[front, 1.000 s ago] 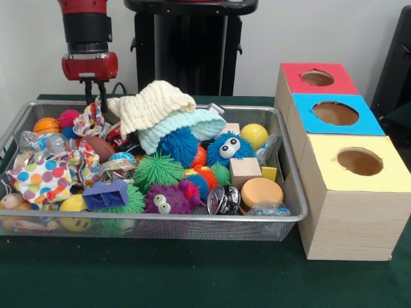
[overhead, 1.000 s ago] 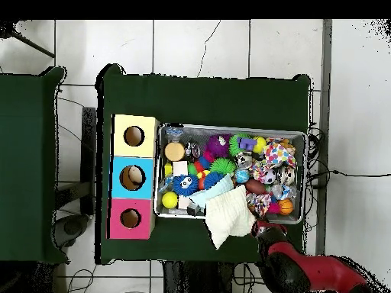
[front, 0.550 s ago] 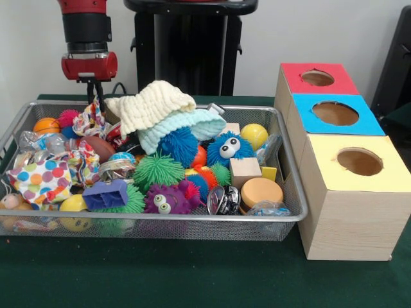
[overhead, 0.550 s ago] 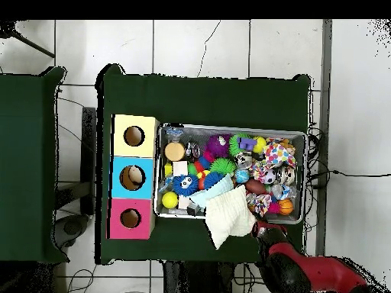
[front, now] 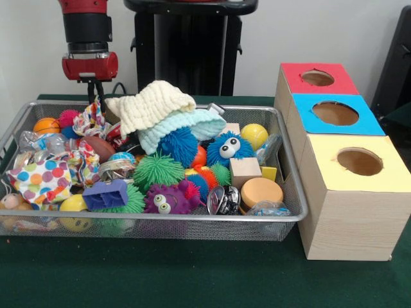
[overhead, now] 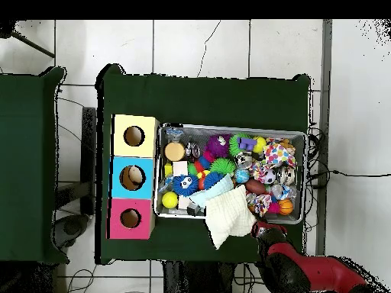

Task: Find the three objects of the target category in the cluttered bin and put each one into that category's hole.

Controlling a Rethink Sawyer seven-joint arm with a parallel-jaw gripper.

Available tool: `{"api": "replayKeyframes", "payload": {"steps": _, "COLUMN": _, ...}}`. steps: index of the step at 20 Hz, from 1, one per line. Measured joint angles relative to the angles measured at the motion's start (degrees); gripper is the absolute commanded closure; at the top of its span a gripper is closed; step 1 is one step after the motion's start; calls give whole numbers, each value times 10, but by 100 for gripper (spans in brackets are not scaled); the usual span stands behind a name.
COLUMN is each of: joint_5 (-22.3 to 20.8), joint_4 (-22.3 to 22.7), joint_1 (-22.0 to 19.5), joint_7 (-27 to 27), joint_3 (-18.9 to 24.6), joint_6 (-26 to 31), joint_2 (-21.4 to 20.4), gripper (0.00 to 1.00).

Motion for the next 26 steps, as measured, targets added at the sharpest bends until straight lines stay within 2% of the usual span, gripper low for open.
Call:
{"api": "replayKeyframes", "payload": {"steps": 19, "joint_5": 0, "joint_4": 4, "joint_1": 12, "joint_7": 0, "joint_3": -5, "joint_6": 8, "joint_2": -18, "gripper": 100}}
{"api": "replayKeyframes", "payload": {"steps": 23, "joint_5": 1, "joint_4": 22, "joint_1": -5, "joint_7": 0, "joint_3": 15, "joint_6": 34, "joint_2": -39, "gripper": 100}}
{"api": "replayKeyframes", "payload": {"steps": 26, "joint_5": 21, "joint_4": 55, "joint_1": -32, "joint_7": 0, "joint_3": 44, "joint_6": 70, "joint_2": -73, "gripper": 100}}
